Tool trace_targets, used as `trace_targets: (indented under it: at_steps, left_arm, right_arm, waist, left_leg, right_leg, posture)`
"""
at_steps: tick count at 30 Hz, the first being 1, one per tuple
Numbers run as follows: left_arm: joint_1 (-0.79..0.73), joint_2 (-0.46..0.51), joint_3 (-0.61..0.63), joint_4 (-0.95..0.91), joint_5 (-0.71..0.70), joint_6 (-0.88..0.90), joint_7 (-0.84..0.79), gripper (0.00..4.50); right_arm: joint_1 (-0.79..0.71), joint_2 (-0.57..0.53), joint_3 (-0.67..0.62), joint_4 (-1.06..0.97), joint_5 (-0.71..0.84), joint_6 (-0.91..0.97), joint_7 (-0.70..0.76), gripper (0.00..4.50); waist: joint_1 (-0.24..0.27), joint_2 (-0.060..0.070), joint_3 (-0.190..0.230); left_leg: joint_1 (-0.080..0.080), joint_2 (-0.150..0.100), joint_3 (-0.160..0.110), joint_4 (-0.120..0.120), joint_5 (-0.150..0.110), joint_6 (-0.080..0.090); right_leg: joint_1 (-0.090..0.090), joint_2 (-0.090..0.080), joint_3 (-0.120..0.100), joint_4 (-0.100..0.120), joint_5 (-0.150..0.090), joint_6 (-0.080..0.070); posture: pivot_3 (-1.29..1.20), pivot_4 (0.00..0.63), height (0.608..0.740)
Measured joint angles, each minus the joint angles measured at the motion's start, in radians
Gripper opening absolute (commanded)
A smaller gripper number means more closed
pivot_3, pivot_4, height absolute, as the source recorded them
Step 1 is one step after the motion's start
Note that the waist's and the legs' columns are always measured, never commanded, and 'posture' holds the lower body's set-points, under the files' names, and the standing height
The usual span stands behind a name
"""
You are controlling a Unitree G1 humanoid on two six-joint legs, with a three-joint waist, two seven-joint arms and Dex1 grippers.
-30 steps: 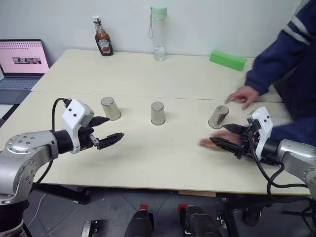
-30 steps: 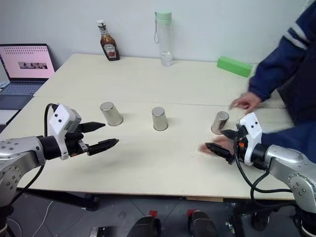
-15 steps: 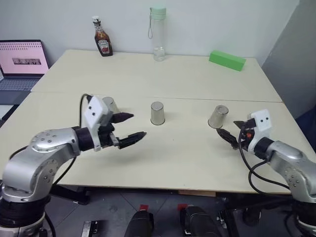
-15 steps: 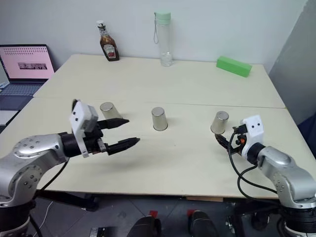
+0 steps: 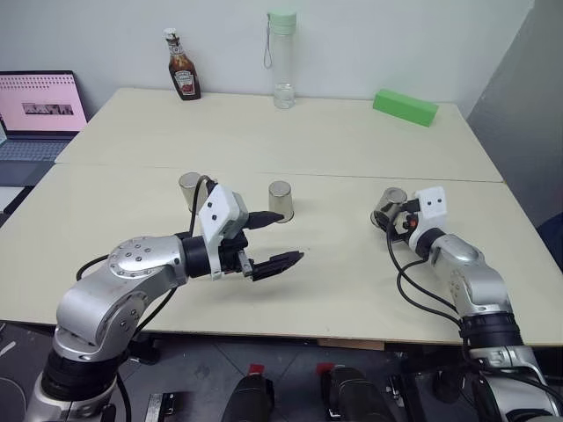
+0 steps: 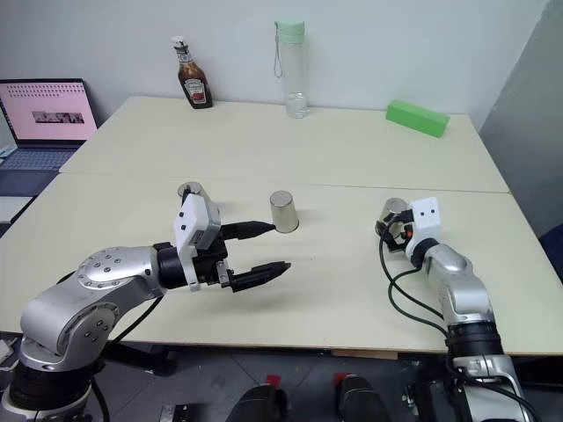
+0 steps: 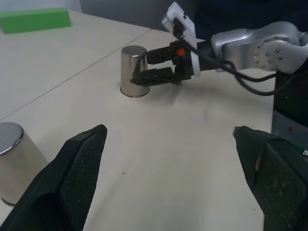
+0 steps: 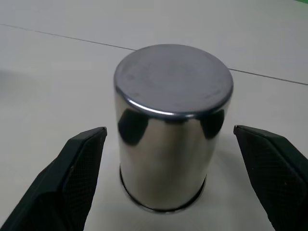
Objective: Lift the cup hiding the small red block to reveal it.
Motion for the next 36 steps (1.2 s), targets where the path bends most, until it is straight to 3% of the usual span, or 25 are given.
trace_targets:
  at_steps: [3,8,9,14,22,28,30,34,36]
  left_arm:
    - [-0.018,-0.008,-0.013,0.007,0.009,-0.011,0.005,4.5]
    - [-0.016,-0.008,-0.016,0.024,0.02,-0.014,0.005,4.5]
    - [-0.016,-0.008,-0.017,0.024,0.021,-0.015,0.005,4.5]
    - [-0.017,-0.01,-0.02,0.033,0.032,-0.027,0.004,4.5]
    - [-0.015,-0.008,-0.025,0.059,0.047,-0.037,-0.01,4.5]
    - [-0.029,-0.004,-0.042,0.081,0.056,-0.046,-0.041,4.5]
    - [-0.043,-0.003,-0.051,0.085,0.057,-0.053,-0.052,4.5]
    - [-0.062,-0.001,-0.057,0.098,0.056,-0.053,-0.061,4.5]
    - [-0.062,0.003,-0.057,0.099,0.055,-0.052,-0.066,4.5]
  right_arm:
    - [-0.011,0.029,-0.009,0.039,0.001,-0.059,0.011,4.04]
    - [-0.011,0.042,-0.02,0.063,-0.002,-0.116,0.017,2.72]
    - [-0.011,0.042,-0.02,0.062,-0.005,-0.123,0.017,2.66]
    - [0.007,0.024,-0.027,0.008,-0.013,-0.129,0.014,2.66]
    - [0.122,-0.024,-0.159,-0.393,0.007,0.158,-0.12,2.66]
    - [0.176,0.032,-0.175,-0.336,0.011,0.21,-0.148,2.66]
    - [0.167,0.044,-0.175,-0.265,0.01,0.168,-0.136,3.38]
    - [0.128,0.045,-0.174,-0.165,0.004,0.124,-0.108,4.32]
    - [0.141,0.045,-0.172,-0.159,0.004,0.127,-0.102,4.44]
  waist:
    - [0.0,0.0,0.0]
    - [-0.001,0.0,0.0]
    - [-0.001,0.0,0.0]
    - [0.0,0.001,0.0]
    - [0.002,0.001,0.0]
    - [-0.003,0.001,0.0]
    - [-0.003,0.001,0.0]
    - [-0.003,0.001,0.0]
    - [-0.002,0.001,0.0]
  left_leg:
    - [0.0,0.0,0.0,0.0,0.0,0.0]
    - [0.0,0.0,-0.001,0.0,0.0,0.0]
    - [0.0,0.0,0.0,0.0,0.0,0.0]
    - [0.0,0.0,-0.001,0.0,0.0,0.0]
    - [-0.001,0.0,-0.003,0.0,0.0,0.0]
    - [0.002,0.0,0.001,0.0,0.0,0.0]
    - [0.002,0.0,0.002,0.0,0.0,0.0]
    - [0.003,0.0,0.002,0.0,0.0,0.0]
    - [0.001,0.0,0.001,0.0,0.0,0.0]
  right_leg:
    - [0.0,0.0,0.0,0.0,0.0,0.0]
    - [0.0,0.0,0.0,0.001,0.0,0.0]
    - [0.0,0.0,0.0,0.001,0.0,0.0]
    - [0.0,0.0,0.0,0.001,0.0,0.0]
    - [0.0,-0.001,0.0,0.0,0.0,0.0]
    - [0.001,0.0,0.0,0.001,0.0,0.0]
    - [0.001,0.0,0.0,0.001,0.0,0.0]
    - [0.001,0.001,0.001,0.001,0.0,0.0]
    - [0.0,0.0,0.001,0.001,0.0,0.0]
  posture:
    - [0.0,0.15,0.74]
    - [0.0,0.15,0.74]
    - [0.0,0.15,0.74]
    - [0.0,0.15,0.74]
    - [0.0,0.15,0.74]
    - [0.0,0.15,0.74]
    - [0.0,0.15,0.74]
    - [0.0,0.15,0.74]
    - [0.0,0.15,0.74]
